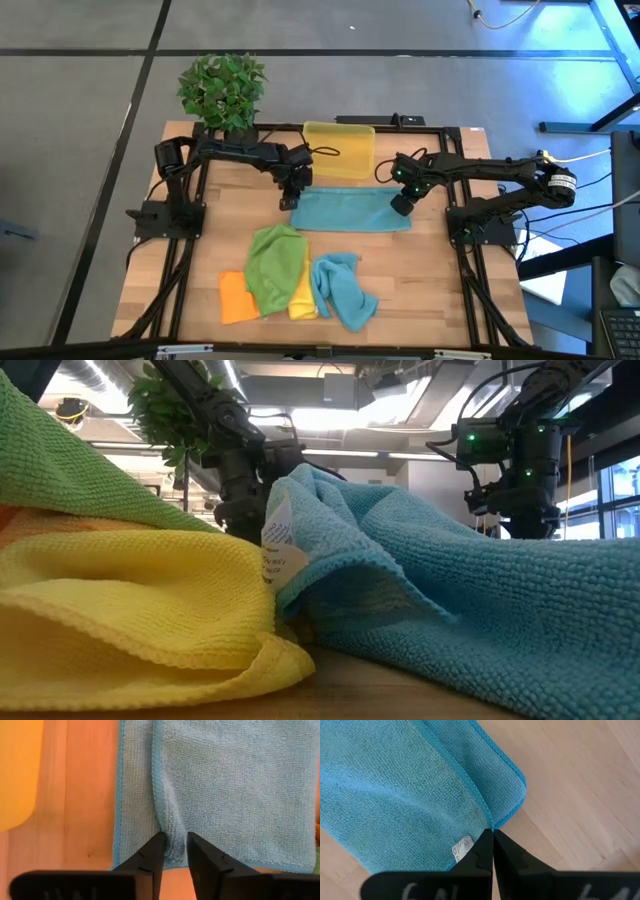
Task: Fold microfiber towels
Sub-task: Fold the left blue microfiber towel
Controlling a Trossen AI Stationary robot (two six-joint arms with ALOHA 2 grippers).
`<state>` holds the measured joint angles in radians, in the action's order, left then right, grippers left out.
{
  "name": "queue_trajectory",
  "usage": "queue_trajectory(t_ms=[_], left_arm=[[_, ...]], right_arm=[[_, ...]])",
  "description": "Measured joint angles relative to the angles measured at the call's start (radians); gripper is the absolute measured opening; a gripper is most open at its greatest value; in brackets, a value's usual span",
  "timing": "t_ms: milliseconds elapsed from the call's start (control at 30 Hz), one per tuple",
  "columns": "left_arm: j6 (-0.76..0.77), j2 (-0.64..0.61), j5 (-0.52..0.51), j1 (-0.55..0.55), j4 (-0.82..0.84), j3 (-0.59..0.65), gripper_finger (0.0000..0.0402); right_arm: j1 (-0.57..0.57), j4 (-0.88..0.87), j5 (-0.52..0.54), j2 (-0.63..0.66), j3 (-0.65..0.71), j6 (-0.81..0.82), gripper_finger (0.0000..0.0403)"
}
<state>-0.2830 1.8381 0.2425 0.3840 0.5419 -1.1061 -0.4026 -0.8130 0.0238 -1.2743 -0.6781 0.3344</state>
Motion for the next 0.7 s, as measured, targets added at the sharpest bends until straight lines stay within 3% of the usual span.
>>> queue_trajectory(t_ms=[233,700], left_arm=[[-0.013,0.0,-0.006,0.007,0.0,0.0,0.0004],[-0.008,-0.116,-0.094,-0.004,0.054,0.0,0.0]], right_arm=[[0.0,0.0,0.0,0.0,0.0,0.0,0.0005],[0.0,0.006,0.006,0.0,0.0,0.0,0.0005]])
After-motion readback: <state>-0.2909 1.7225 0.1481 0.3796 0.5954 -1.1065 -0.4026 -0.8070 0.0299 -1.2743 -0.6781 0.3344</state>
